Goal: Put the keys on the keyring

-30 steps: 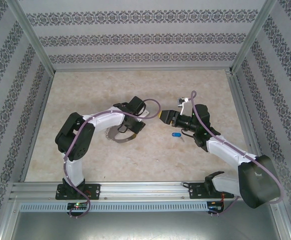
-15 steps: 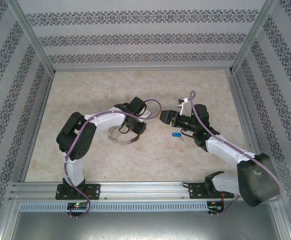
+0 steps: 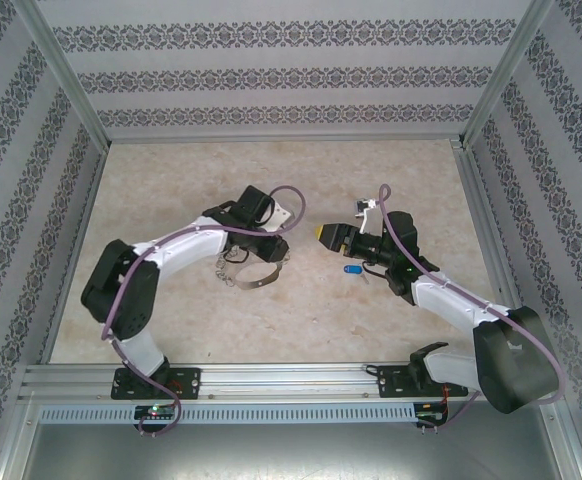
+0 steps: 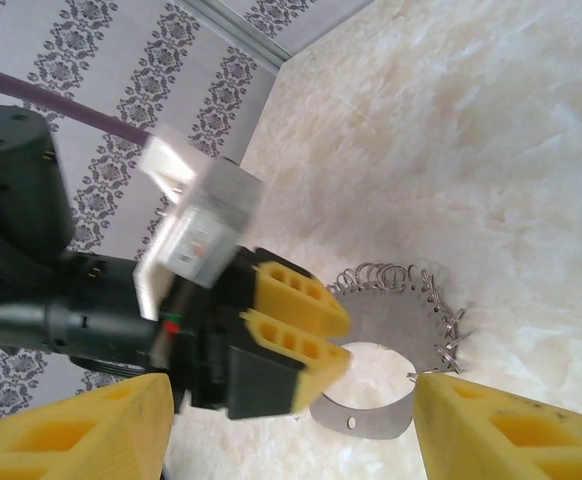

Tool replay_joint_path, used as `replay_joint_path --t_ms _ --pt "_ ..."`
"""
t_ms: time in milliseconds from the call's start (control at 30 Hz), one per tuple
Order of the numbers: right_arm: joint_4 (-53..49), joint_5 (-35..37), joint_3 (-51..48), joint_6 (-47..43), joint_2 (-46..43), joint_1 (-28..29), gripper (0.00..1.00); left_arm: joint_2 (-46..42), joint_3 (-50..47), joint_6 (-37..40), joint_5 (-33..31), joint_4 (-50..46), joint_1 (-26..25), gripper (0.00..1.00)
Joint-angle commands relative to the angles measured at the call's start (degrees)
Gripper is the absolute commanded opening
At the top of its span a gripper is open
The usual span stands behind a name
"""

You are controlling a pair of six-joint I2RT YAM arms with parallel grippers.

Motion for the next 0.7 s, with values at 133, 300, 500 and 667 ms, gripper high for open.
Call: replay_joint_path --t_ms 133,300,500,667 --pt "1.92 0.76 -0.45 0.27 0.0 -0.65 0.67 -1.02 -5.59 0.7 3.87 5.83 0.76 0.32" --pt "2.29 0.63 -0.13 0.27 0.84 -0.43 0.68 -0.83 -10.3 -0.5 5.28 12.59 0.76 0.32" --pt "2.48 0.68 -0.05 0.4 1.35 -0.25 0.69 -1.33 -14.94 -1.05 6.36 20.81 0.73 0.32" --pt "2.62 0.68 0.05 0.49 1.38 -0.12 0.69 -0.41 -16.3 -1.16 5.2 24.47 0.84 0.32"
